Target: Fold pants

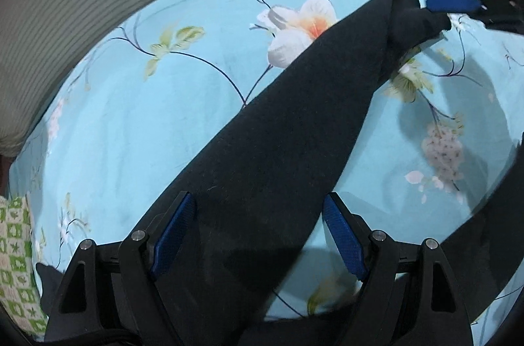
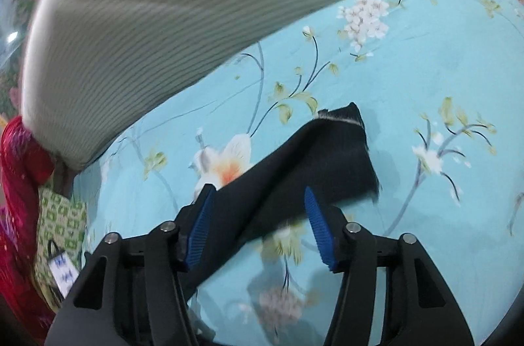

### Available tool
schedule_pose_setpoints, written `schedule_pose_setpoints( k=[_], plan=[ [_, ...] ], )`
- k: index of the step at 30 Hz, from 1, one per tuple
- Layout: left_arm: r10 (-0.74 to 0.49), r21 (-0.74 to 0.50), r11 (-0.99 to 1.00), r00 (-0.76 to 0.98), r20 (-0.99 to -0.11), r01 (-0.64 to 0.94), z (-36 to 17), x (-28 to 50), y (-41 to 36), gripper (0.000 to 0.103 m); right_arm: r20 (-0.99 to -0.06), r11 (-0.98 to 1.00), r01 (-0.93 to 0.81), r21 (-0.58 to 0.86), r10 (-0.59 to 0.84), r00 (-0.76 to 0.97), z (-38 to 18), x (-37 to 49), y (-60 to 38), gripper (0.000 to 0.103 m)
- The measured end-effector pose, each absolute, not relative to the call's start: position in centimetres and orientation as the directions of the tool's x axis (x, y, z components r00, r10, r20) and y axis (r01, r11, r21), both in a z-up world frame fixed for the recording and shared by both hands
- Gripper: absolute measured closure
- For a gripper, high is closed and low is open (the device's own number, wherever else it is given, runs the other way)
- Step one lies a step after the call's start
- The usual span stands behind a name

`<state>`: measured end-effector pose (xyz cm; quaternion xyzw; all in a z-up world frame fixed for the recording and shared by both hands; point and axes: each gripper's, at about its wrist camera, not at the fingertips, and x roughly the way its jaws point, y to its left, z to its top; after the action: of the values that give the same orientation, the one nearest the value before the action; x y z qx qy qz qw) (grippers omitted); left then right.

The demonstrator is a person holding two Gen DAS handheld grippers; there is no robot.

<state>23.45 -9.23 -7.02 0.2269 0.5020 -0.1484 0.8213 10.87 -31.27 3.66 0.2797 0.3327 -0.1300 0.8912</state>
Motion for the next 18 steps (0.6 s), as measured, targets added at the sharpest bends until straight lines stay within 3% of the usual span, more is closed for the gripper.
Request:
schedule_pose_setpoints(
  k=[6, 9, 13, 18],
  plan=[
    [-0.060, 0.180, 0.843, 0.421, -0.905, 0.507, -7.9, 23.7, -8.6, 0.026, -0.697, 0.766, 0.459, 0.451, -0.020, 0.717, 2.4, 13.5, -33.6, 0.059],
    [-0.104, 0.127, 0.845, 0.393, -0.914, 0.520, -7.8, 24.0, -7.7, 0.037, -0.708, 0.740, 0.482, 0.470, -0.010, 0.706, 1.6, 14.4, -34.6, 0.072],
    [-0.164, 0.060, 0.843, 0.361, -0.918, 0.534, -7.3, 24.7, -6.2, 0.061, -0.696, 0.718, 0.483, 0.501, 0.002, 0.718, 1.6, 14.5, -35.4, 0.091],
    [-0.263, -0.055, 0.830, 0.302, -0.916, 0.555, -6.6, 25.4, -4.8, 0.094, -0.679, 0.725, 0.466, 0.507, 0.003, 0.734, 2.6, 13.6, -35.0, 0.096]
  ],
)
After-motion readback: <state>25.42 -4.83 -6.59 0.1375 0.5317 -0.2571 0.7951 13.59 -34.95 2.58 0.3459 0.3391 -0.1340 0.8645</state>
